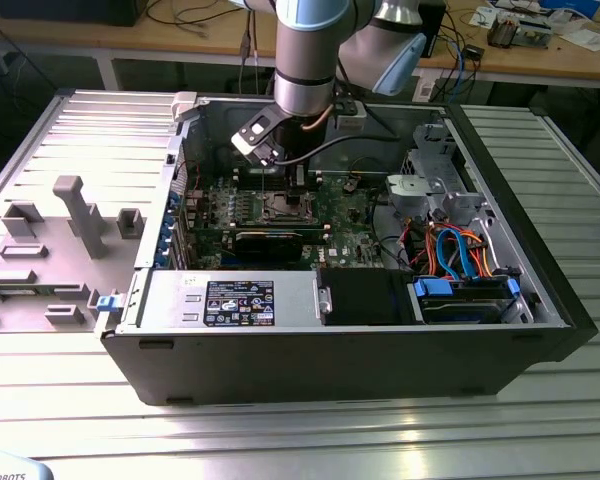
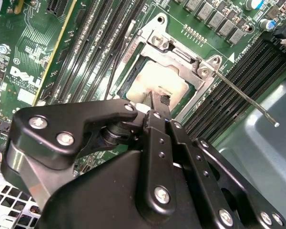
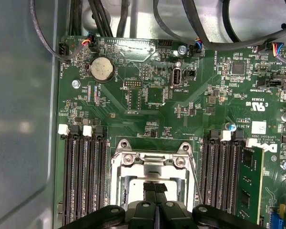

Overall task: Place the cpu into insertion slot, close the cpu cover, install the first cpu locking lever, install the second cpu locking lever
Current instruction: 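Install the first cpu locking lever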

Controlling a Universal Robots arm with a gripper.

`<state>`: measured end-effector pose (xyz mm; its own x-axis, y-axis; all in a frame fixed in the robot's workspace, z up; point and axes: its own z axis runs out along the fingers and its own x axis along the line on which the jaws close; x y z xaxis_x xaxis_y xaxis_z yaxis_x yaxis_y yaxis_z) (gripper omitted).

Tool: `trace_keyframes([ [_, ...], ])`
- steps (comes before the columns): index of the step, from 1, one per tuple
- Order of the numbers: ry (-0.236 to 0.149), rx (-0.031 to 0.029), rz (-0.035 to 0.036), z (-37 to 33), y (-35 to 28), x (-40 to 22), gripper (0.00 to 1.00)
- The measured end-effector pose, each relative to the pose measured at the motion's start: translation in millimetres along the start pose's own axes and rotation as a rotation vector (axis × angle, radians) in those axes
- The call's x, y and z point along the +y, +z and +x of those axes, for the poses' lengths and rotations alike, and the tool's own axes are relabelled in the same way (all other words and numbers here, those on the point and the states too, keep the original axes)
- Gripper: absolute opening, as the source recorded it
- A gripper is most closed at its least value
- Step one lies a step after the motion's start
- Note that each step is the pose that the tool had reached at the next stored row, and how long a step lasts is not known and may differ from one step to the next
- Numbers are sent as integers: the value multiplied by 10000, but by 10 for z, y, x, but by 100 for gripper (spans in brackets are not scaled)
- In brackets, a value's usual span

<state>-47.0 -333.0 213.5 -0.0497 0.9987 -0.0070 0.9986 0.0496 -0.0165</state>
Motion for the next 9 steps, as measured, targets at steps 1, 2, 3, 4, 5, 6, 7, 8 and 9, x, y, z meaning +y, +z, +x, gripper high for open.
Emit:
trace_keyframes([
  [1,0,3,-2,1,-8,0,11],
  [2,0,0,-1,0,-10,0,11],
  [3,0,0,-1,0,-15,0,11],
  [4,0,-1,0,0,-15,0,11],
  [5,-1,-2,0,0,-15,0,11],
  [6,0,-2,0,0,-16,0,11],
  [7,0,-2,0,0,-16,0,11],
  [8,0,-3,0,0,-20,0,11],
  [9,-1,-4,0,0,-26,0,11],
])
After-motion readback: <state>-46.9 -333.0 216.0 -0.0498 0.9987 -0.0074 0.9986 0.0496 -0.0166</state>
